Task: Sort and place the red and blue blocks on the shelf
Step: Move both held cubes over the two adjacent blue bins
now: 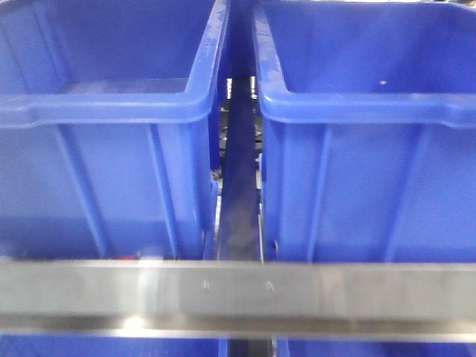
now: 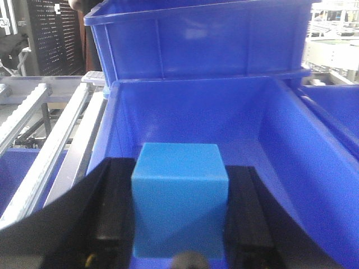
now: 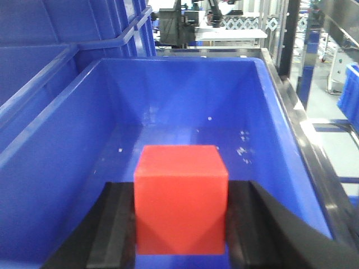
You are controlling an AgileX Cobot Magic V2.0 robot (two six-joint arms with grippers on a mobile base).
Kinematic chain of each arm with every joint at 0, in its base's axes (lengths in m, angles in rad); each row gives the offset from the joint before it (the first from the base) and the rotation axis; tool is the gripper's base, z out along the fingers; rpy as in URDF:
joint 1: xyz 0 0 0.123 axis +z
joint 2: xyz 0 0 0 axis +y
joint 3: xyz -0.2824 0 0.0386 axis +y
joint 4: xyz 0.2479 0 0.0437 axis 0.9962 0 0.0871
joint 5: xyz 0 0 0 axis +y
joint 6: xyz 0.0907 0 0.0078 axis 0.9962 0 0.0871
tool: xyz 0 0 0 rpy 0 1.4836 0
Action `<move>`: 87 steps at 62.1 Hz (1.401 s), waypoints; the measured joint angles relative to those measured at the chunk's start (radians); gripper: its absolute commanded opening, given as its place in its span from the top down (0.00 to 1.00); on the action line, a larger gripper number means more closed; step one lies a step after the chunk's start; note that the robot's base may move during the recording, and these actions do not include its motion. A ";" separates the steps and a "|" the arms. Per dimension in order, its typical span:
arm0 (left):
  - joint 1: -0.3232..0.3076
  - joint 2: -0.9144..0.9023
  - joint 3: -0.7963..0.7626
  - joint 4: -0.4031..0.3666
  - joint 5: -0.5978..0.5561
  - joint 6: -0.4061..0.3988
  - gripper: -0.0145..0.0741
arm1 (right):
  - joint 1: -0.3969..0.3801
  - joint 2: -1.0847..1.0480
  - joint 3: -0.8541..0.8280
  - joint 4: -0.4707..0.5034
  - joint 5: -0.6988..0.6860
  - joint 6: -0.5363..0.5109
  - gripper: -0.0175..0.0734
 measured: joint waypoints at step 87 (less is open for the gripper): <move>0.000 0.000 0.000 0.000 0.000 0.000 0.62 | 0.000 0.000 0.000 0.000 0.000 0.000 0.41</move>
